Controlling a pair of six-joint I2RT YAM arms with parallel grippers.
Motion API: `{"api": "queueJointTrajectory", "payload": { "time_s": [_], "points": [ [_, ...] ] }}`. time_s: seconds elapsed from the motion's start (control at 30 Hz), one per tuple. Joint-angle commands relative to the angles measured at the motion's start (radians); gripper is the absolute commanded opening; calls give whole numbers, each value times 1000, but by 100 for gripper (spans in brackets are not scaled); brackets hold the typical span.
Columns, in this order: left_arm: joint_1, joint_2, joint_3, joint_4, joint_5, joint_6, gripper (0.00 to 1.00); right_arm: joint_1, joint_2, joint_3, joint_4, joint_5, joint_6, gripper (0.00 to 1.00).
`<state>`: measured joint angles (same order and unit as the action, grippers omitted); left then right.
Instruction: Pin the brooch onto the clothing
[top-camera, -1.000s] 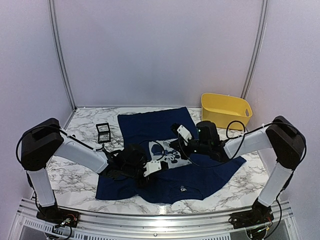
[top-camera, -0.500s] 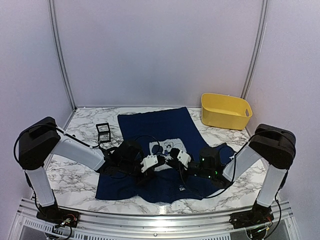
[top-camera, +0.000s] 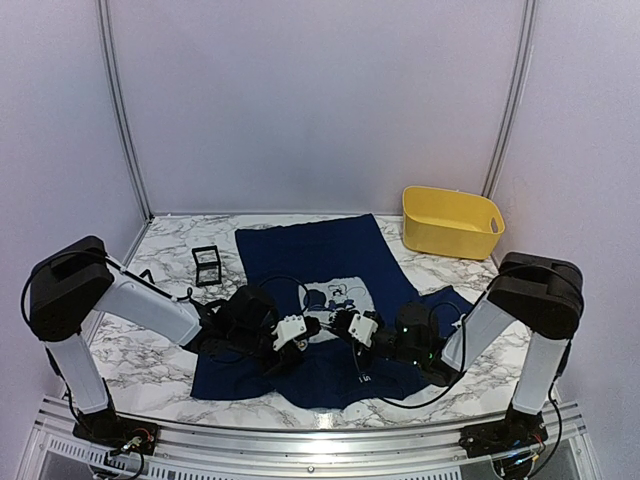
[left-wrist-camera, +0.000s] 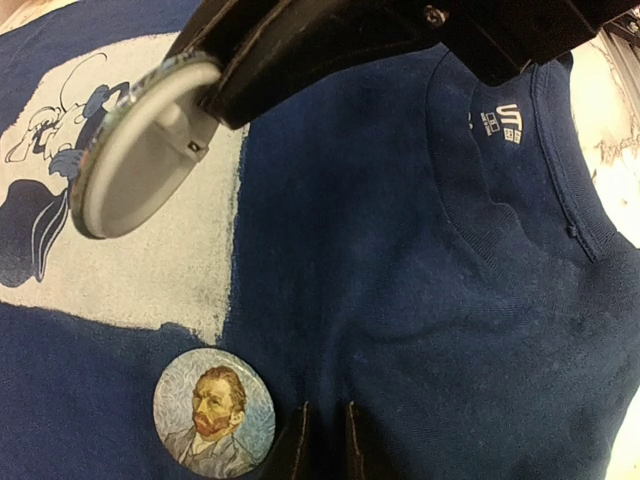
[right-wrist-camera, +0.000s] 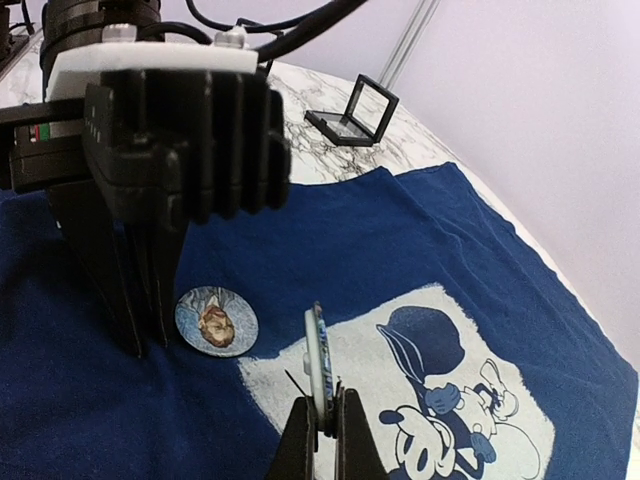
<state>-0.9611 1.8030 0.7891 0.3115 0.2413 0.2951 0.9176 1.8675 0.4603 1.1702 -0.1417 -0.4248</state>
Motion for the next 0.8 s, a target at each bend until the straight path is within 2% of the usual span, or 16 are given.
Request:
{"api": "queueJointTrajectory", "payload": {
  "time_s": [0.0,0.13,0.27,0.77],
  "points": [
    [4,-29,-1,9,-3,1,13,15,24,26,21,23,-52,0],
    [-3,-19,9,2,2,11,12,43,35,37,-8,47,-114,0],
    [-10,-17,18,-3,-6,16,0,54,40,37,-17,49,-141,0],
    [-10,-72,25,6,48,-39,0,95,68,43,-15,108,-252,0]
  ]
}}
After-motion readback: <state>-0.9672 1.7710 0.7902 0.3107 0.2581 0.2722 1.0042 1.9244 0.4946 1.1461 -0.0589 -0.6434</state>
